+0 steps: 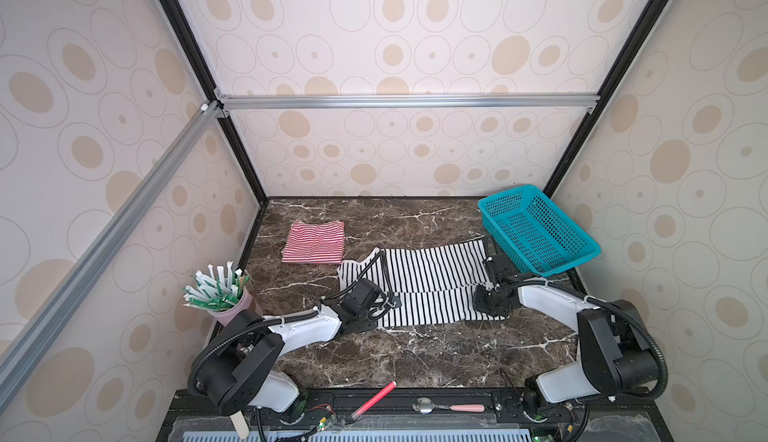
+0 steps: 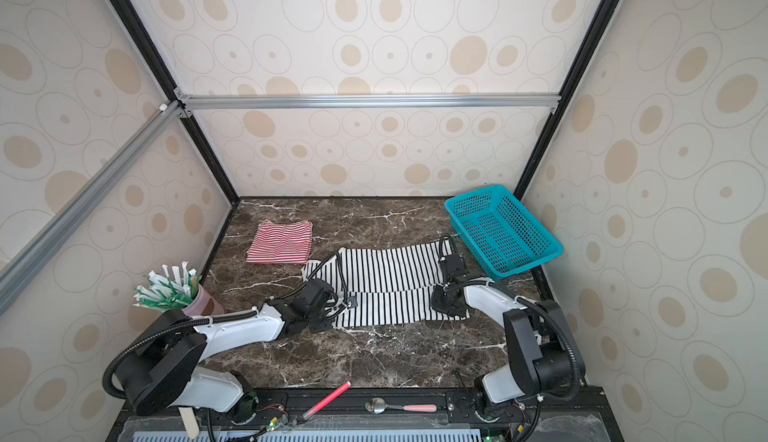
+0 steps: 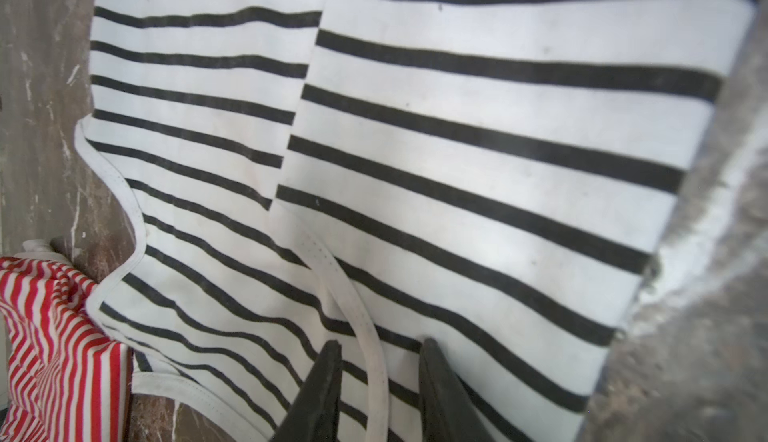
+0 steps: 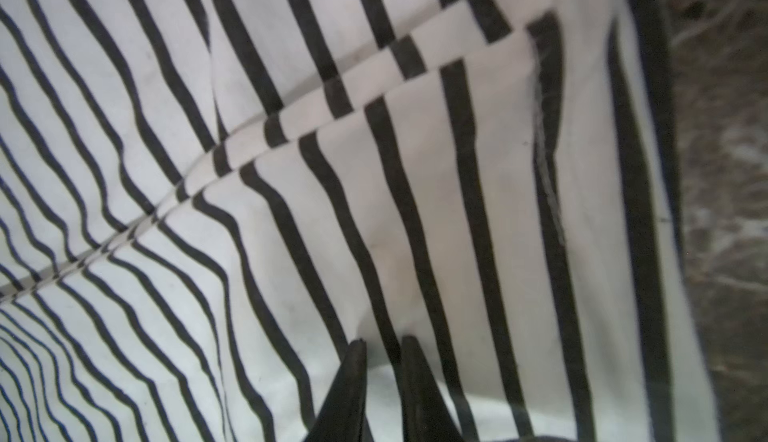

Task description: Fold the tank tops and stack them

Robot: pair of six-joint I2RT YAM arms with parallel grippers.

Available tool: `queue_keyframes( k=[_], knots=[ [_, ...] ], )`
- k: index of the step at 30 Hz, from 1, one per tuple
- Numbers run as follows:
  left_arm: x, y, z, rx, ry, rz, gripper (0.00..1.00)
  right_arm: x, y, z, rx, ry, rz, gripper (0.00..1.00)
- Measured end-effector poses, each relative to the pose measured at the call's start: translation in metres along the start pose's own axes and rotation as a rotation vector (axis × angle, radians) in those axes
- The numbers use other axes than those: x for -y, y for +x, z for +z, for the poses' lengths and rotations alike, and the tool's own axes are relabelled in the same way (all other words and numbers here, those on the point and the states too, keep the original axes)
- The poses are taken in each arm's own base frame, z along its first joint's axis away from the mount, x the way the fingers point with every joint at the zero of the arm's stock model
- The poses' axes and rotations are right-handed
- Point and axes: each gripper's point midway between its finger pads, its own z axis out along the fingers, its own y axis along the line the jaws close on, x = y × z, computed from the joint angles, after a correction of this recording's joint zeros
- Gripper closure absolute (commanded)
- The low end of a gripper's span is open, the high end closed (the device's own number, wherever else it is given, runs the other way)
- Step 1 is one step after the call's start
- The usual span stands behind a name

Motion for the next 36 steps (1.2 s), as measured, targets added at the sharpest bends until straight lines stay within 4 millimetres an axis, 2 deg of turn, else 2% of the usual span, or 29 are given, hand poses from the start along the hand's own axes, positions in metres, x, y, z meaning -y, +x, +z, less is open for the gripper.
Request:
queue_keyframes(
  k=[5,10,15,23,26,28,32,36],
  knots=[
    [0.020,0.012,-0.012,-0.007,0.080,0.029,0.67,0.007,0.034,-0.009,-0.056,0.036,-0.022,0.81],
    [0.032,0.025,-0.022,-0.016,0.112,0.051,0.67,0.011,0.055,-0.015,-0.086,0.061,-0.037,0.80],
    [0.037,0.032,-0.026,-0.018,0.115,0.063,0.69,0.013,0.068,-0.011,-0.129,0.078,-0.048,0.80],
    [0.041,0.046,-0.035,-0.058,0.118,0.093,0.70,-0.006,0.085,-0.015,-0.172,0.066,-0.131,0.79],
    [0.041,0.052,-0.041,-0.075,0.124,0.094,0.66,-0.014,0.081,-0.025,-0.149,0.047,-0.140,0.78],
    [0.038,0.048,-0.045,-0.071,0.126,0.089,0.66,-0.021,0.071,-0.033,-0.117,0.035,-0.141,0.78],
    [0.019,0.021,-0.044,-0.030,0.106,0.069,0.65,-0.035,0.049,-0.039,-0.059,0.039,-0.145,0.78],
    [0.002,-0.001,-0.026,-0.017,0.083,0.049,0.67,-0.039,0.030,-0.026,-0.049,0.070,-0.133,0.78]
  ],
)
